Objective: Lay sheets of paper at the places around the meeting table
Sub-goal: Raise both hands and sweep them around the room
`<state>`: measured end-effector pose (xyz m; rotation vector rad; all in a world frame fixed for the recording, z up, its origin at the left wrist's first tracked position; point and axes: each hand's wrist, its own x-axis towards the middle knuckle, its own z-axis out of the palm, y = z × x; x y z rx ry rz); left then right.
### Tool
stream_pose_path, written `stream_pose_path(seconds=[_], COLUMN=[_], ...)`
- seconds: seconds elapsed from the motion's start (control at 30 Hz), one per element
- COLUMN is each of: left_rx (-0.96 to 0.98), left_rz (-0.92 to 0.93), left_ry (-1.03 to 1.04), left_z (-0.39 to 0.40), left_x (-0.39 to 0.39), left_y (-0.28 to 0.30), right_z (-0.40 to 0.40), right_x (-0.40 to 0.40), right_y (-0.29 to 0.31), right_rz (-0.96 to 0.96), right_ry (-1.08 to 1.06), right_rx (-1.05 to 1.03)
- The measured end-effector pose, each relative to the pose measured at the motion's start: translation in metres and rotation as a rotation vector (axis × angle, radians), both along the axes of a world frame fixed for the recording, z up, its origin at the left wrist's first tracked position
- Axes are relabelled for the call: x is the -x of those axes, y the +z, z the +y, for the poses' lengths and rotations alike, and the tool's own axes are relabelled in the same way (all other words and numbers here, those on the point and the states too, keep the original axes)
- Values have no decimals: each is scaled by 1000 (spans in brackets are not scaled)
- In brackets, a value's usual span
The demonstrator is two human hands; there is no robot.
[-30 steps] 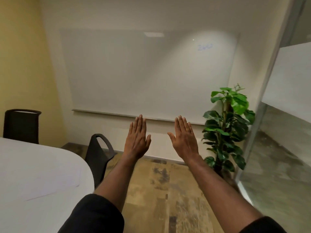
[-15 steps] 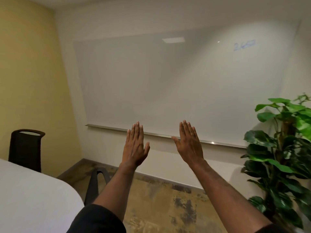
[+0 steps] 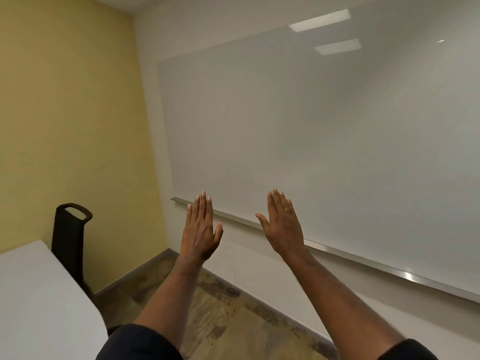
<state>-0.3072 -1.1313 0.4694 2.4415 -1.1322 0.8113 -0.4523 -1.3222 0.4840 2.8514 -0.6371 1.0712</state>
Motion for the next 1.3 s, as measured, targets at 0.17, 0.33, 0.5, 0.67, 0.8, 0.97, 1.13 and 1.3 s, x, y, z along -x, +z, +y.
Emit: stream_pose_path(seconds=[0.17,0.33,0.5,0.67,0.8,0.97,1.13,1.3], left_rx=[-18,-24,-12,-39,16,24,54,130], left_rz=[28,39,63,74,84,141,152,146], left_ry=[146,288,371,488,566,748,897,1038], left_z=[-18,-18,-11,31,55,116,174,240], left_x=[-117,-232,-351,-496,-559,-662,-733,-786], left_y=[-10,-33,-42,-29,-22,-30,-40,-40], right_z=[-43,-51,-49,-26,1,61,130,216], right_x=[-149,-277,-418,-594,-672,-824,-937,-1029], right_y=[-5,-24,-23,-3,6,-6,-19,-20], right_rz=[58,100,106,118,89,123,144,126], right_ry=[166,268,314,438,537,703,870,1094], right_rx=[-9,4,56,86,114,82,88,134])
